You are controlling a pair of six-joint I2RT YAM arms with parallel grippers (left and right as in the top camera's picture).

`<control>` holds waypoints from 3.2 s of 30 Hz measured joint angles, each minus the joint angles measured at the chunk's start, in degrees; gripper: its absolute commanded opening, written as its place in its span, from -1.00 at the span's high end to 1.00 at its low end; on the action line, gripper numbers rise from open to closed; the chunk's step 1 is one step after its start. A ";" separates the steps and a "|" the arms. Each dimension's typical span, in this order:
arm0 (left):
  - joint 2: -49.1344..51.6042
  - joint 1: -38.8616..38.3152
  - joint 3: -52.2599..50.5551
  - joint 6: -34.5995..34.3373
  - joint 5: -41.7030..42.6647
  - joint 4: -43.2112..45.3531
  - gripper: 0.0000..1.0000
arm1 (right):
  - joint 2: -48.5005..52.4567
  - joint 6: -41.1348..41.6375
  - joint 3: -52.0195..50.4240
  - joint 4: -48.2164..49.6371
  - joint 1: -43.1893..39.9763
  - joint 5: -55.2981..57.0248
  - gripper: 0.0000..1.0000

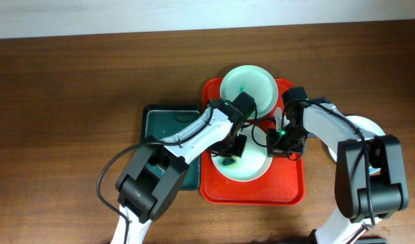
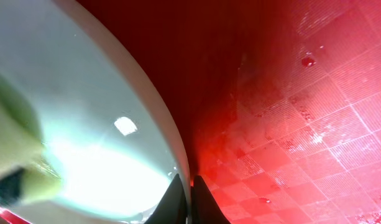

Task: Clean dirty plates on tray and stack at the side

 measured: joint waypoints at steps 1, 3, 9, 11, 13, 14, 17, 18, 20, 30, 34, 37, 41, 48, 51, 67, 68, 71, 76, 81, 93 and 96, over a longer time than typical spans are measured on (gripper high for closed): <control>-0.07 0.00 0.24 0.04 -3.63 -0.92 1.00 | 0.00 0.00 0.00 0.00 0.00 -0.02 0.91; -0.07 0.00 0.39 -0.31 -10.40 -1.92 1.00 | 0.00 0.02 -0.02 0.00 0.00 -0.22 0.91; 0.55 0.15 2.45 -1.40 -12.98 -3.13 1.00 | 0.00 0.07 -0.02 0.37 0.37 -0.74 0.91; 1.36 0.81 5.99 -1.40 -10.62 -6.21 1.00 | 0.00 0.04 -0.02 0.31 0.33 -0.33 0.91; 1.27 1.20 10.01 -1.42 -9.60 -9.97 1.00 | 0.00 0.02 -0.02 0.15 0.31 -0.13 0.91; 1.05 1.40 13.79 -1.40 -9.40 -12.98 1.00 | 0.00 0.02 -0.02 -0.09 0.26 0.04 0.91; -4.61 2.64 18.29 -0.98 -9.73 -18.58 1.00 | 0.00 -0.24 -0.02 -0.50 0.22 0.24 0.92; -7.72 3.56 18.49 -0.90 -10.91 -20.17 1.00 | 0.00 -0.24 -0.02 -0.50 0.22 0.28 0.91; -15.02 7.28 19.65 -0.74 -14.56 -23.45 1.00 | 0.00 -0.26 -0.02 -0.48 0.22 0.28 0.92; -16.57 18.91 -11.76 1.14 -13.22 -3.28 0.75 | 0.00 -0.48 -0.02 -0.44 0.11 0.31 0.91; -16.37 18.93 -17.49 1.75 -11.45 0.72 -0.21 | 0.00 -0.44 -0.02 -0.46 0.11 0.31 0.91; -16.57 18.93 -16.61 1.79 -9.62 -1.64 -0.30 | 0.00 -0.46 -0.02 0.09 0.11 0.31 0.91; -22.95 20.00 -11.98 2.03 -8.66 -6.73 -0.77 | 0.00 -0.63 1.14 -2.54 0.11 1.18 0.92; -42.47 33.99 -10.38 2.32 -8.26 -11.91 -0.99 | -6.08 -0.22 17.88 -15.21 5.66 6.14 0.92; -47.54 39.50 -10.32 2.32 -8.28 -13.22 -0.99 | -6.86 2.05 22.88 -11.61 12.31 6.58 0.92; -48.06 40.35 -10.27 2.34 -8.26 -14.53 -0.99 | -5.95 7.48 23.58 2.56 41.59 45.62 0.92; -48.06 40.35 -10.27 2.32 -8.28 -14.53 -0.99 | -6.29 7.50 23.61 2.60 42.99 48.39 0.92; -48.06 40.35 -10.27 2.34 -8.26 -14.60 -0.99 | -7.04 7.48 23.61 2.58 47.41 57.42 0.92; -48.06 40.35 -10.27 2.34 -8.26 -14.62 -0.99 | -7.34 7.50 23.63 2.64 53.44 69.68 0.92; -48.06 40.35 -10.27 2.32 -8.26 -14.62 -0.99 | -7.89 7.45 23.63 2.75 57.94 77.77 0.92; -48.06 40.35 -10.27 2.34 -8.26 -14.62 -0.99 | -7.89 7.45 23.63 2.75 58.62 80.70 0.92; -48.06 40.35 -10.27 2.34 -8.26 -14.62 -0.99 | -7.89 7.48 23.63 2.75 58.62 80.70 0.92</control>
